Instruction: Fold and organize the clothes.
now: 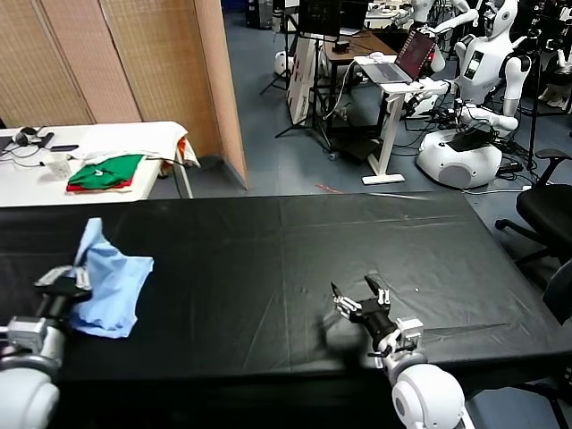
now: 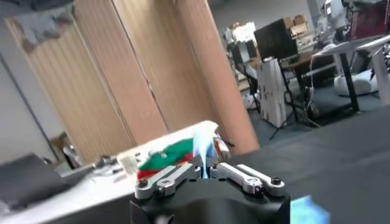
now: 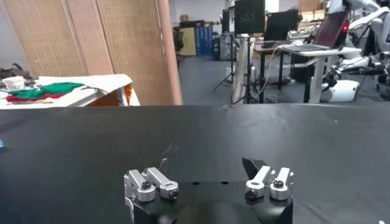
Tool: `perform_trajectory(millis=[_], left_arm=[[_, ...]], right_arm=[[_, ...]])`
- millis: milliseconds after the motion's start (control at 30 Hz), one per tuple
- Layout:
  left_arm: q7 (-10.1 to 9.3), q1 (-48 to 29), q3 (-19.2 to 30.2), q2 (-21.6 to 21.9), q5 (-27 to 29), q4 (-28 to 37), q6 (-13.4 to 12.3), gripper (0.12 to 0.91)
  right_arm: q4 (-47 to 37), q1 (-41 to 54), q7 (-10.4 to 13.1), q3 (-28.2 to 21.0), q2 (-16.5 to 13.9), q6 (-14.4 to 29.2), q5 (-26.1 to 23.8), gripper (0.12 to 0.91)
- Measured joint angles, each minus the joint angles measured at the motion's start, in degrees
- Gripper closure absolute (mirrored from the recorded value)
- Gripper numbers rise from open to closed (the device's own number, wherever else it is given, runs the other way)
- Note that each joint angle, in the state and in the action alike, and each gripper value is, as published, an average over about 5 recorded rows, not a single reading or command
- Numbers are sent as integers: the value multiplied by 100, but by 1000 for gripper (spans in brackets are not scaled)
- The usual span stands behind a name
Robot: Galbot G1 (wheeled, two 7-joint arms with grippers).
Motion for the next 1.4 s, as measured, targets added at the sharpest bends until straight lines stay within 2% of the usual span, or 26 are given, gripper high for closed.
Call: perform_trajectory(millis=[133,233,333,367,667,867,967,1133,1233,1333,1400], left_arm=[[150,-5,97,-9,66,-12,-314,503],[193,-10,61,56,83,-66,-507,316],[189,-11,-62,190,65,-136,-610,175],[183,-6,-119,243,59,-156,-632,150],[168,173,-501,535,231,-227,-787,123],[181,288,-573,516,427,-267,-833,123],[185,329,-636,527,494,-289,-883,123],[188,328,-676,554,576,-315,-915,123],[188,333,-681,554,622,-313,-932,123],[182,362,-710,552,630,-292,-950,123],[175,381,-743,557,616,-265,-949,123]], right_arm=[[-34,157,171,-228,-47,-334,730,118],[-93,280,279,-414,-31,-491,1125,118],[-186,425,348,-625,19,-578,1373,118],[-229,475,368,-700,42,-594,1440,118],[-758,792,534,-1297,354,-644,1911,119],[-1063,879,523,-1444,538,-607,1968,189],[-1160,897,531,-1449,602,-581,1955,317],[-1195,891,563,-1384,628,-579,1948,640],[-1205,918,557,-1341,605,-595,1940,807],[-1173,947,538,-1277,558,-649,1889,882],[-1113,974,501,-1201,502,-738,1800,884]])
